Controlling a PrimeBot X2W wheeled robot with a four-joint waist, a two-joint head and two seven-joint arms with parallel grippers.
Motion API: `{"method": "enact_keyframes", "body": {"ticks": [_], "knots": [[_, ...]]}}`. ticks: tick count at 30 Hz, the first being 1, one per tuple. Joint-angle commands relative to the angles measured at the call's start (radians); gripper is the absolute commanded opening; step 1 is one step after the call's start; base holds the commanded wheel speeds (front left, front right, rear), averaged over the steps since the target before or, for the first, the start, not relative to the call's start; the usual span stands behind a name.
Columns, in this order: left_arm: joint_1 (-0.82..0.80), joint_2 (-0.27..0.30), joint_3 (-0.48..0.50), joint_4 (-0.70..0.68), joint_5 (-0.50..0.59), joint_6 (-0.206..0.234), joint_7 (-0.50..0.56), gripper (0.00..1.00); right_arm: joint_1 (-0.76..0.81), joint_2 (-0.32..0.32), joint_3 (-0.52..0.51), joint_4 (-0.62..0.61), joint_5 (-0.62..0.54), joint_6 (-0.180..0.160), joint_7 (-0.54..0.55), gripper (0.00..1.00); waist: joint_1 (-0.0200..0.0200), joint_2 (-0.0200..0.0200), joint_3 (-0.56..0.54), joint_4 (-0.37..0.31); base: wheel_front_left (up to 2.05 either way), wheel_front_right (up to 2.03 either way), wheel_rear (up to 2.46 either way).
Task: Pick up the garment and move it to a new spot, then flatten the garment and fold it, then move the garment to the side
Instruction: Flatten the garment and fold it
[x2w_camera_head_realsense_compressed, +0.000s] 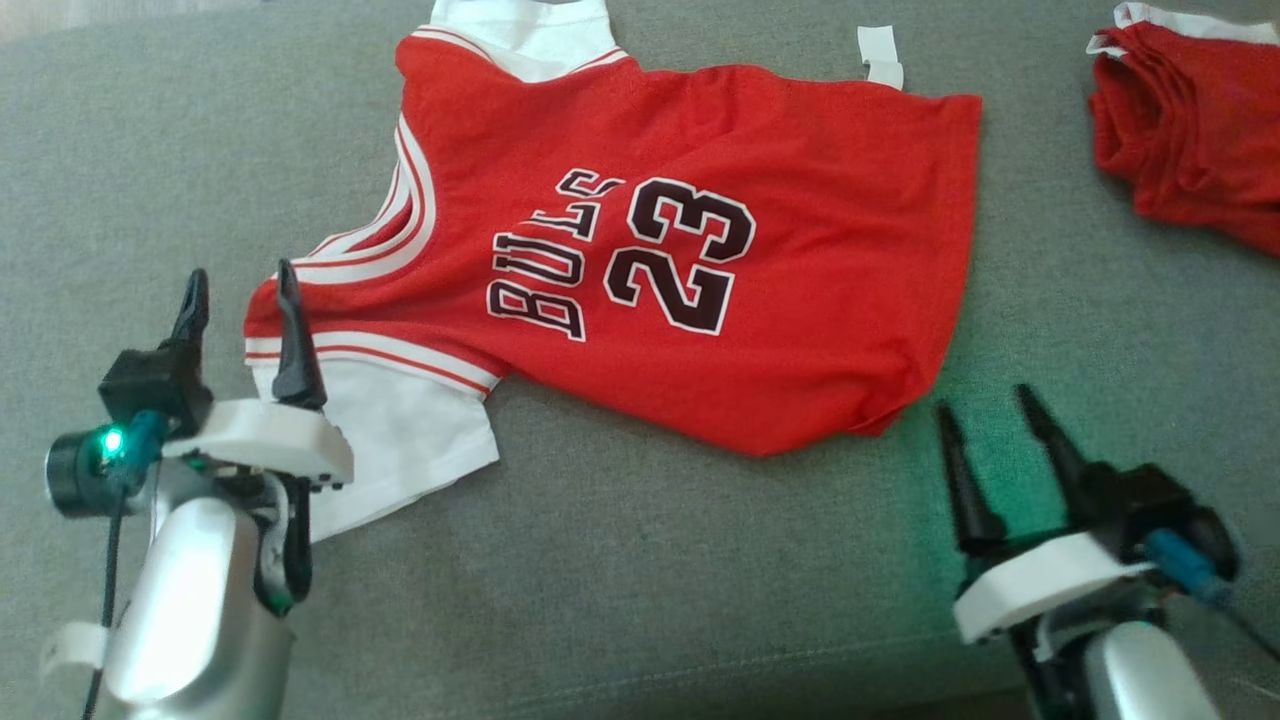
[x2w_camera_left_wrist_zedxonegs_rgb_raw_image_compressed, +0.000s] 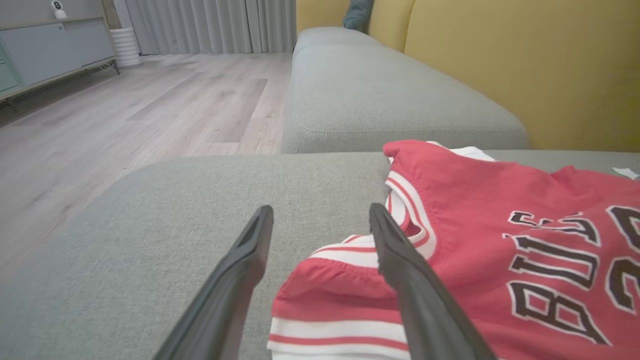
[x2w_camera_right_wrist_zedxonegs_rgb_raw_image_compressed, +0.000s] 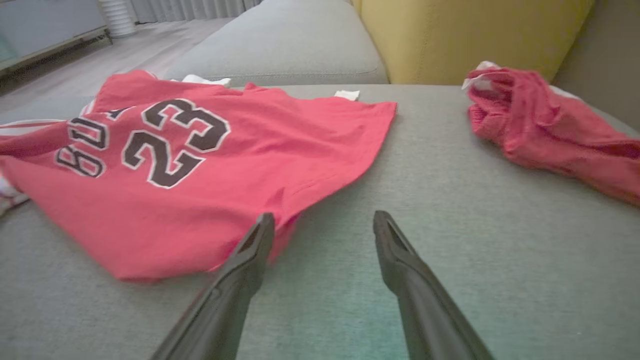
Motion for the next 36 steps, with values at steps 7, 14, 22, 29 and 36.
{"method": "enact_keyframes", "body": {"ticks": [7,14,22,29,36], "knots": [[0.066,-0.033,0.001,-0.158,0.036,-0.031,-0.012,1.00,-0.020,0.016,0.086,0.058,0.046,0.007,-0.005,1.00,0.0000,0.0000,-0.014,0.029,0.00,0.00,0.00],[0.148,-0.078,-0.060,-0.218,0.057,-0.057,-0.012,1.00,-0.072,0.024,0.084,0.188,0.067,0.007,-0.038,1.00,0.0000,0.0000,-0.028,0.080,0.00,0.00,0.00],[0.200,-0.101,-0.093,-0.240,0.055,-0.065,-0.012,1.00,-0.123,0.026,0.095,0.316,0.071,0.007,-0.058,0.00,0.0000,0.0000,-0.040,0.114,0.00,0.00,0.00],[0.215,-0.108,-0.092,-0.250,0.053,-0.062,-0.012,1.00,-0.138,0.012,0.100,0.250,0.037,0.007,-0.037,0.00,0.0000,0.0000,-0.051,0.112,0.00,0.00,0.00],[0.228,-0.116,-0.116,-0.260,0.046,-0.065,-0.012,1.00,-0.096,-0.095,0.085,-0.070,0.041,0.007,0.108,0.00,0.0000,0.0000,-0.062,0.097,0.00,0.00,0.00]]}}
